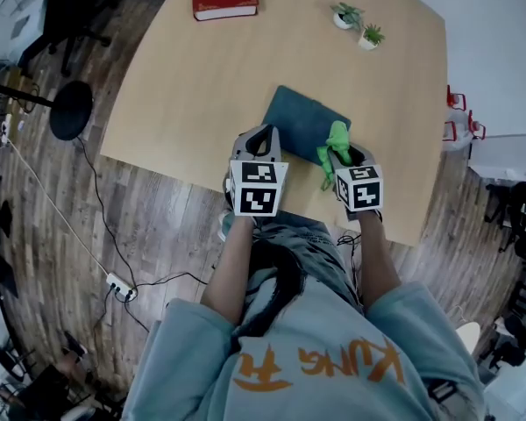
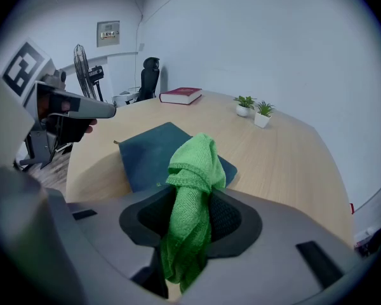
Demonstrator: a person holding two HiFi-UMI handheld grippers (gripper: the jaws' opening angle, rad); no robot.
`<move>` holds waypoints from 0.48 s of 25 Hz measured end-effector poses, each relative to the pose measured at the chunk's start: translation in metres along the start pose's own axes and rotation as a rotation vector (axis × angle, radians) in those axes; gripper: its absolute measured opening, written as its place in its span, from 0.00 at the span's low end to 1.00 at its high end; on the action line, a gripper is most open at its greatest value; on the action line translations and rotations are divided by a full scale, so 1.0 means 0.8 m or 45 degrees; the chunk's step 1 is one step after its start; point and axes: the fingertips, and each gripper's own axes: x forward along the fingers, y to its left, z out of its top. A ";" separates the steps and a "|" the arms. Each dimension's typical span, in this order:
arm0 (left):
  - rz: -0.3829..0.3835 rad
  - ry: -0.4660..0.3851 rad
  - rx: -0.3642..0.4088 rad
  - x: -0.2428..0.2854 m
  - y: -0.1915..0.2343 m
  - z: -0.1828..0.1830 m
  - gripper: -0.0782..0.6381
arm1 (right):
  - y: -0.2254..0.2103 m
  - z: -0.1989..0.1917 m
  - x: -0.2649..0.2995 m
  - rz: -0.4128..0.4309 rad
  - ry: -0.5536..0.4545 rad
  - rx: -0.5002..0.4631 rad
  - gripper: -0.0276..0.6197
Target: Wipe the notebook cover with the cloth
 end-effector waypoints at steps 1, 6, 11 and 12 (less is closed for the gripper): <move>0.003 -0.019 0.009 -0.002 0.000 0.009 0.13 | -0.002 0.005 -0.003 -0.004 -0.016 0.005 0.25; 0.011 -0.128 0.050 -0.013 -0.004 0.057 0.13 | -0.011 0.058 -0.023 -0.012 -0.163 0.016 0.25; 0.013 -0.233 0.118 -0.025 -0.009 0.109 0.13 | -0.019 0.114 -0.044 -0.006 -0.325 0.020 0.25; 0.015 -0.254 0.131 -0.029 -0.010 0.120 0.13 | -0.020 0.124 -0.050 -0.003 -0.358 0.021 0.25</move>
